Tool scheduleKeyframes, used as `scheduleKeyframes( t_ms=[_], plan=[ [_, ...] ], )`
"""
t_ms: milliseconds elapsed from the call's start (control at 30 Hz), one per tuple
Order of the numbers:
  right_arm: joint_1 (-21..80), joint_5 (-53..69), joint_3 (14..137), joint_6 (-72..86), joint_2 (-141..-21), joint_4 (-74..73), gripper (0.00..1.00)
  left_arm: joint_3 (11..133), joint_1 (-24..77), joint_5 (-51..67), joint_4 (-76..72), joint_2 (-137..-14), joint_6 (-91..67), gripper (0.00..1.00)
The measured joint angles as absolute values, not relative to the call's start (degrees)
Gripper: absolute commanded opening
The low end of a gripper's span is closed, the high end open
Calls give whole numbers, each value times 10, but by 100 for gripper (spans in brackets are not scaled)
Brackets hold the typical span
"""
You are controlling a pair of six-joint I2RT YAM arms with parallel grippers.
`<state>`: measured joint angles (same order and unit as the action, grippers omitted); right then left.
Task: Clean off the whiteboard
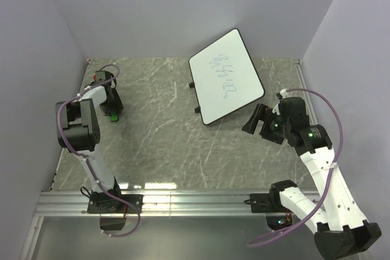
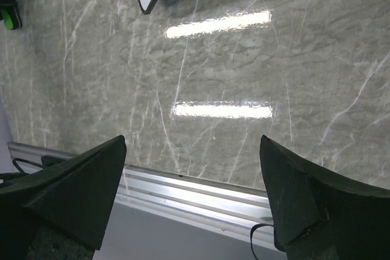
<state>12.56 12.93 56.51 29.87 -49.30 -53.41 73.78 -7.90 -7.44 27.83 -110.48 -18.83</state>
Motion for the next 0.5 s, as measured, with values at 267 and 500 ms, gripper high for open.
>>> scheduleKeyframes(
  t_ms=[267,500],
  plan=[
    [126,129,548,293,-489,-527,97,706,-78,-65,282,-1078,-207,63],
    [126,123,542,288,-484,-526,96,701,-79,-61,295,-1074,-223,32]
  ],
)
